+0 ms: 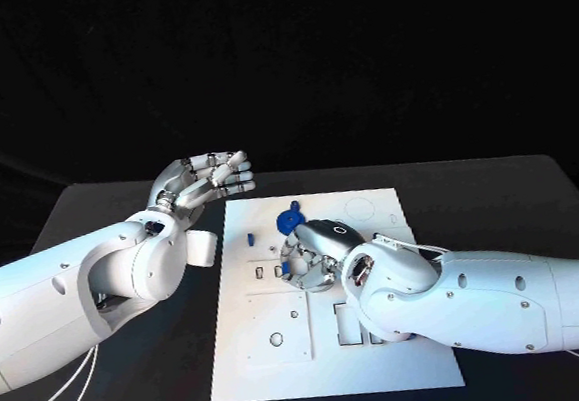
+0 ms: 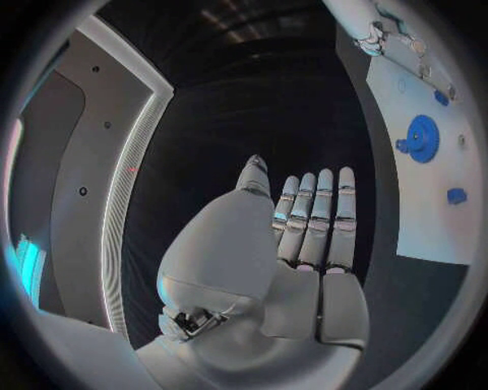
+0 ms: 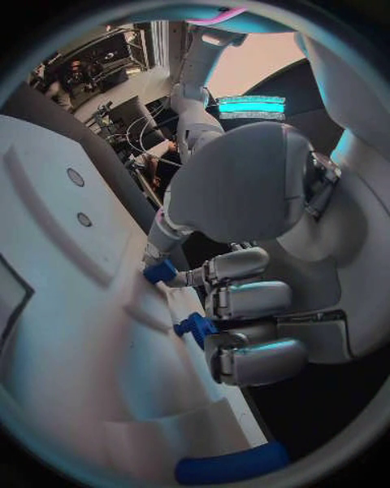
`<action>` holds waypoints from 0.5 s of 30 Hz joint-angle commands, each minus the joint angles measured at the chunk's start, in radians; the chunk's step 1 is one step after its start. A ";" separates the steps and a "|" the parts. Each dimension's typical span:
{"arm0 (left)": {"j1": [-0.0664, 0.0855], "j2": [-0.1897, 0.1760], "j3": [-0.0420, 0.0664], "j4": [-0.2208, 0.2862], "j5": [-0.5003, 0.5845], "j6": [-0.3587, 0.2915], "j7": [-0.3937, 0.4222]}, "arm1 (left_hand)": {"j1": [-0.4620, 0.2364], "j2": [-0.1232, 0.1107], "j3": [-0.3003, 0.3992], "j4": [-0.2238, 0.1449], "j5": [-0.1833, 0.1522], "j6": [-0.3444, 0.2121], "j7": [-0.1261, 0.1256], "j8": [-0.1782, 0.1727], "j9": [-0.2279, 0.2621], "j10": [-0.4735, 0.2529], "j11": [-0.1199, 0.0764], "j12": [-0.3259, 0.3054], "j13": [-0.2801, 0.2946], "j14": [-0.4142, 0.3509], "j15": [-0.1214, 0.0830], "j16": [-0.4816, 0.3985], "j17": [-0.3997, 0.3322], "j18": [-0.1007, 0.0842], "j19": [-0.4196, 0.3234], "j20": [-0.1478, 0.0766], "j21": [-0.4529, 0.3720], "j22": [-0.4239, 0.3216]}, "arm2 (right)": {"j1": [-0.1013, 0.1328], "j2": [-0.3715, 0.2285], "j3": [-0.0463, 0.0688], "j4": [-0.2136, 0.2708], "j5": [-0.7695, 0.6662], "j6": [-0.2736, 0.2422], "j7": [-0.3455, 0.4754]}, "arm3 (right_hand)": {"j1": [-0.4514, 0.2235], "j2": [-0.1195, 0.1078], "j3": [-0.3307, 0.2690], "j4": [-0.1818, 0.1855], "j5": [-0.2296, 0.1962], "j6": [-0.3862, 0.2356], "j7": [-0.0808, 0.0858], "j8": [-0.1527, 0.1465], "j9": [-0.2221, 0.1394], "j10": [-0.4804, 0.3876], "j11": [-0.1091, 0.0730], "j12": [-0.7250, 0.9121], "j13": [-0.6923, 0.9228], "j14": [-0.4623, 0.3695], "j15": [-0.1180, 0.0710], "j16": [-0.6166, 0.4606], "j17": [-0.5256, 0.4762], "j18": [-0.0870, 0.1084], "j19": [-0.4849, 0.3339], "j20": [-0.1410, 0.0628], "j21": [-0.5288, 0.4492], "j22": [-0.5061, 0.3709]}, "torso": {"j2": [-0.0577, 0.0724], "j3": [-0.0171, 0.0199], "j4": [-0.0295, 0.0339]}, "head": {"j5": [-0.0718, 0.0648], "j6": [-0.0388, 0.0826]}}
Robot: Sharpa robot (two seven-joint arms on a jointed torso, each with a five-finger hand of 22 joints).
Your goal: Assemble the parts on the task board
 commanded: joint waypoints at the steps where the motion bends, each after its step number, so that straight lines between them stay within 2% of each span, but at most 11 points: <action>1: 0.001 0.001 0.001 0.002 0.001 0.018 0.005 | 0.006 0.005 -0.007 -0.001 -0.003 0.004 0.023 -0.001 0.001 0.006 -0.003 0.001 0.001 0.003 -0.004 -0.005 0.002 0.010 0.007 -0.001 -0.003 -0.001 | -0.003 0.001 -0.002 -0.002 -0.013 0.026 -0.004 | -0.011 -0.006 -0.005 -0.001 -0.007 -0.016 0.003 -0.011 -0.004 -0.003 0.003 -0.007 0.131 0.104 0.001 0.006 0.263 -0.007 0.107 -0.004 0.004 0.263 | 0.000 0.0003 -0.0003 | 0.001 0.001; 7: 0.001 0.000 0.001 0.002 0.001 0.018 0.005 | 0.006 0.005 -0.007 -0.001 -0.003 0.004 0.023 -0.001 0.001 0.006 -0.003 0.001 0.001 0.003 -0.004 -0.005 0.002 0.010 0.007 -0.001 -0.003 -0.001 | -0.003 0.001 -0.002 -0.003 -0.013 0.026 -0.002 | -0.022 -0.017 -0.014 0.000 -0.020 -0.040 0.013 -0.026 -0.011 -0.016 0.012 -0.021 0.118 0.104 0.009 0.006 0.263 -0.007 0.107 0.003 0.004 0.263 | 0.000 0.0003 -0.0004 | 0.001 0.001; 15: 0.001 0.000 0.001 0.001 0.001 0.018 0.004 | 0.006 0.005 -0.007 -0.001 -0.003 0.004 0.023 -0.001 0.001 0.006 -0.003 0.001 0.001 0.003 -0.004 -0.005 0.002 0.010 0.007 -0.001 -0.003 -0.001 | -0.003 0.001 -0.002 -0.003 -0.015 0.020 0.006 | -0.031 -0.027 -0.038 0.006 -0.061 -0.067 0.023 -0.043 -0.020 -0.030 0.021 -0.036 0.102 0.104 0.017 0.006 0.263 -0.005 0.104 0.012 0.000 0.261 | 0.001 0.0005 0.0001 | 0.000 0.002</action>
